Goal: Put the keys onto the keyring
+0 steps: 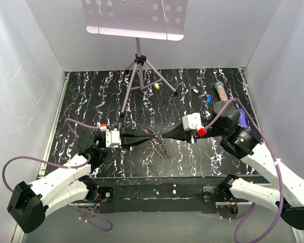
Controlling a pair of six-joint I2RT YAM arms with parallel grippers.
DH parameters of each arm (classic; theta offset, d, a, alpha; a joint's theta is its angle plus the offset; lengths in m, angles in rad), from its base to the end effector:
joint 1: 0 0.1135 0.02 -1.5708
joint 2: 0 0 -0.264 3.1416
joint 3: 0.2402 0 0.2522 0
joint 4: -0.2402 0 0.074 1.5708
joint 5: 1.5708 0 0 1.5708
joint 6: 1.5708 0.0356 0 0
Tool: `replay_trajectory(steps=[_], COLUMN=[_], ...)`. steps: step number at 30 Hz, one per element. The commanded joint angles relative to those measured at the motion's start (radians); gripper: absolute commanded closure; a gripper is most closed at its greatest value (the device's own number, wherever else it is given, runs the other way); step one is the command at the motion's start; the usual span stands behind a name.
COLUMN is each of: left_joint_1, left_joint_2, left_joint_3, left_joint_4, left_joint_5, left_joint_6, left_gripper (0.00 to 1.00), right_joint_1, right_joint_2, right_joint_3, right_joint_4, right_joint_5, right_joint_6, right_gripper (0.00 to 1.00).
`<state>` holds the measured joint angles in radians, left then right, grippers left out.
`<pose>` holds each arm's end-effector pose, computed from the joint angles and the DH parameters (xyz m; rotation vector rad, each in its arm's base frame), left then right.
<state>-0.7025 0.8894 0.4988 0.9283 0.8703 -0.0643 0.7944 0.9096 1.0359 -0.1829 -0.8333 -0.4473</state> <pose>0.1246 -0.1412 0.3304 1.1084 0.7039 -1.1072 0.1151 0.1548 0.4067 -1.4395 0.8902 0.9355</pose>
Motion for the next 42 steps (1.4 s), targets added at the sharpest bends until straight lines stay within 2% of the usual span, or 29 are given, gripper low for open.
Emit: replay_trajectory(steps=[1, 42], left_joint_1=[-0.003, -0.002], left_joint_2=[-0.017, -0.032], left_joint_3=[0.009, 0.004], left_joint_4=[0.023, 0.001], left_joint_5=[-0.03, -0.056], left_joint_6=[0.009, 0.031], left_gripper=[1.0, 1.0], right_joint_1=[0.006, 0.008], right_joint_2=[-0.008, -0.003], right_joint_3=[0.044, 0.047], right_joint_4=[0.054, 0.048], right_joint_5=[0.014, 0.02], right_joint_6=[0.009, 0.007], right_gripper=[0.99, 0.99])
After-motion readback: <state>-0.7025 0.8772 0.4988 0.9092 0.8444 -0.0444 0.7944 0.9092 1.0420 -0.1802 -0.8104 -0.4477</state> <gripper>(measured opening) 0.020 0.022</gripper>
